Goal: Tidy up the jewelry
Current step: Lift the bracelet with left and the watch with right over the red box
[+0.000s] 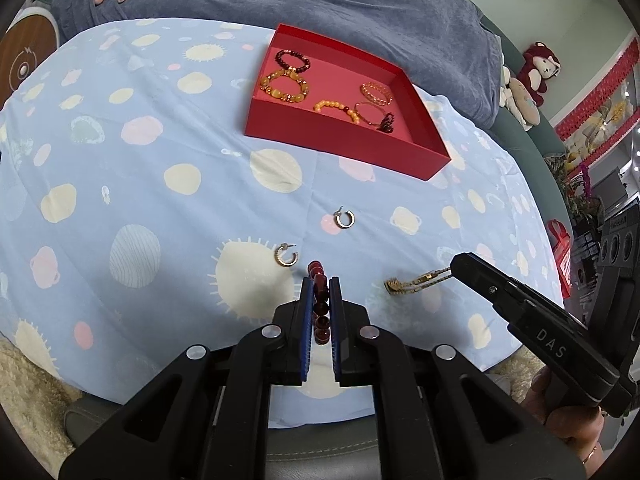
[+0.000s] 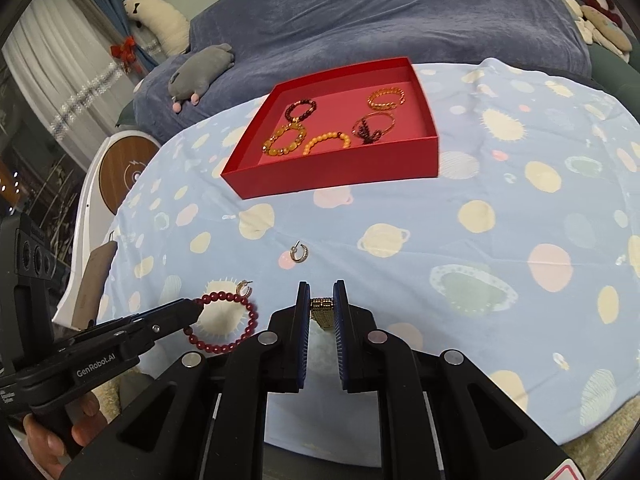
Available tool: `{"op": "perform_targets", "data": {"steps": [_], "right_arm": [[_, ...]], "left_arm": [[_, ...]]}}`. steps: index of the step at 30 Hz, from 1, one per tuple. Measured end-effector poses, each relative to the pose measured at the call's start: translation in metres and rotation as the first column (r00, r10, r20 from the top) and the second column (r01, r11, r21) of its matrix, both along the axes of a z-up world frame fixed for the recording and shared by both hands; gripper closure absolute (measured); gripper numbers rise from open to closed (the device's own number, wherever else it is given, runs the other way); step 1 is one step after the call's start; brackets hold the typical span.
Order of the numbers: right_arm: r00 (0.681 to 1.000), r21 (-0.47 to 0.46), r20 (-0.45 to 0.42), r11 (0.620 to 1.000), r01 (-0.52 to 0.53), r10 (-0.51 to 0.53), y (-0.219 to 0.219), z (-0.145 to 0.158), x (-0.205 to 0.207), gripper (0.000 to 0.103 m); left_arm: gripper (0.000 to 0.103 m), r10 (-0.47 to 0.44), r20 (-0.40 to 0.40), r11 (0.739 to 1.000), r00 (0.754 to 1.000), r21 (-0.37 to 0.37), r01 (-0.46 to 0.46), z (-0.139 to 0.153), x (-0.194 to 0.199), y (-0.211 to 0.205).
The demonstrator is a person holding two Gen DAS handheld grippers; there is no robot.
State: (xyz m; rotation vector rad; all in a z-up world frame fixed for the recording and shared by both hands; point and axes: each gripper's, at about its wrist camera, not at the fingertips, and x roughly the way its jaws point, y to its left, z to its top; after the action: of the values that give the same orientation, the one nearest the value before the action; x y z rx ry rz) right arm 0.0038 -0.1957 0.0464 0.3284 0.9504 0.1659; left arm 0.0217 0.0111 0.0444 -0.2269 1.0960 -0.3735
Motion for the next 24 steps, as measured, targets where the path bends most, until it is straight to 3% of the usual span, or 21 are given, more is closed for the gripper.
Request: {"op": "perform_targets", "data": {"steps": [13, 24], "right_arm": [[0.998, -0.013, 0.044, 0.999, 0.039, -0.039, -0.022, 0.025, 0.001, 0.091], [0.991, -0.033, 0.124, 0.998, 0.052, -0.047, -0.038, 0.058, 0.067, 0.091]], "left_arm": [[0.096, -0.035, 0.039, 0.999, 0.999, -0.003, 0.035, 0.035, 0.011, -0.014], [0.096, -0.045, 0.148, 0.999, 0.988, -0.009, 0.047, 0.080, 0.087, -0.035]]}}
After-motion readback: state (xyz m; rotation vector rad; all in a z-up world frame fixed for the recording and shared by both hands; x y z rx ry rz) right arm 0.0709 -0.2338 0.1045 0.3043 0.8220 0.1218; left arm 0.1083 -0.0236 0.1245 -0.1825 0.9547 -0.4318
